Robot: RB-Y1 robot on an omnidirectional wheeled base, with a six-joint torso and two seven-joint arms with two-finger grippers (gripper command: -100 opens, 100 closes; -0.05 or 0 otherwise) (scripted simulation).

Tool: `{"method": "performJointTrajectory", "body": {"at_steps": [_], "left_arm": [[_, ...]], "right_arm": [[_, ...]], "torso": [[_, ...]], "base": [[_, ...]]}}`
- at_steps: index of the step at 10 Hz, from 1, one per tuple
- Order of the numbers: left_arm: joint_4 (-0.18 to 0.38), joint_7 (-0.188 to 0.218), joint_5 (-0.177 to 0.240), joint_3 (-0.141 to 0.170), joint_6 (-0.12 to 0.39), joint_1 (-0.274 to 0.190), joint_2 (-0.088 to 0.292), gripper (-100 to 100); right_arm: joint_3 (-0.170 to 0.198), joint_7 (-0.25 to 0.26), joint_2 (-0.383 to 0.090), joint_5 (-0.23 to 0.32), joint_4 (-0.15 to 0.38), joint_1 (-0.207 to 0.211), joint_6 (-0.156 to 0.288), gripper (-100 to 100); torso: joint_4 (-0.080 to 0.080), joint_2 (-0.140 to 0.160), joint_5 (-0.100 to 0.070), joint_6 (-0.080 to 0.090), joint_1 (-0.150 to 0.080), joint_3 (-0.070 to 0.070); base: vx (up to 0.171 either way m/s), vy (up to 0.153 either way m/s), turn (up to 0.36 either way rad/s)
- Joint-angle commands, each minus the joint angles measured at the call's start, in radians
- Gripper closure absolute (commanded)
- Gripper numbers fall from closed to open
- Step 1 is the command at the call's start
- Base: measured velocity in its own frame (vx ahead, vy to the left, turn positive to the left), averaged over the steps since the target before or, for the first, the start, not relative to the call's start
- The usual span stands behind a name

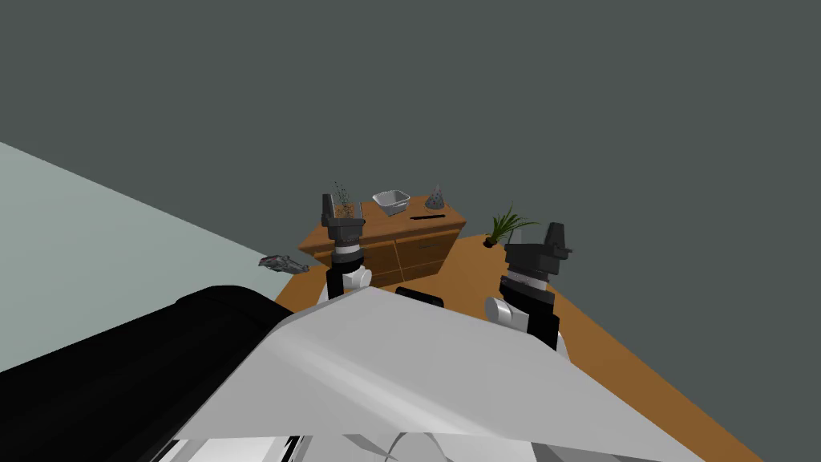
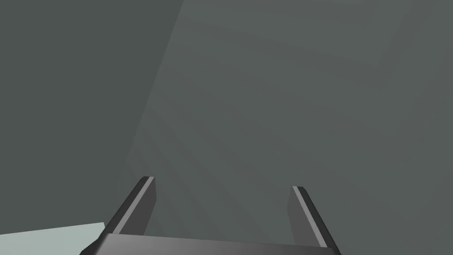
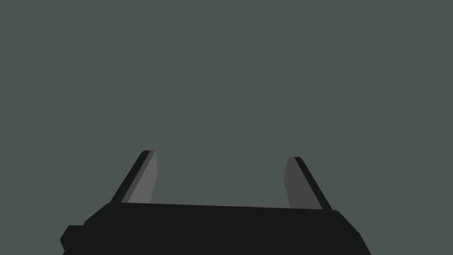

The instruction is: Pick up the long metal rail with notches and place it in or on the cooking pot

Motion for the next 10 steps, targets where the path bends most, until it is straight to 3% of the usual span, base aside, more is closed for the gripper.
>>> {"method": "performJointTrajectory", "body": {"at_steps": [1, 7, 10], "left_arm": [[0.000, 0.000, 0.000, 0.000, 0.000, 0.000, 0.000, 0], [0.000, 0.000, 0.000, 0.000, 0.000, 0.000, 0.000, 0], [0.000, 0.000, 0.000, 0.000, 0.000, 0.000, 0.000, 0]], "right_arm": [[0.006, 0.002, -0.035, 0.001, 0.003, -0.015, 0.000, -100], [0.056, 0.008, -0.200, 0.017, 0.036, -0.109, -0.009, -100], [0.071, 0.008, -0.267, 0.023, 0.047, -0.131, -0.013, -100]], "torso": [[0.000, 0.000, 0.000, 0.000, 0.000, 0.000], [0.002, 0.006, 0.001, 0.000, 0.003, 0.004], [0.002, 0.008, 0.001, 0.000, 0.004, 0.005]], "base": [[-0.041, 0.024, 0.058], [-0.118, 0.052, 0.113], [-0.101, 0.058, 0.110]]}}
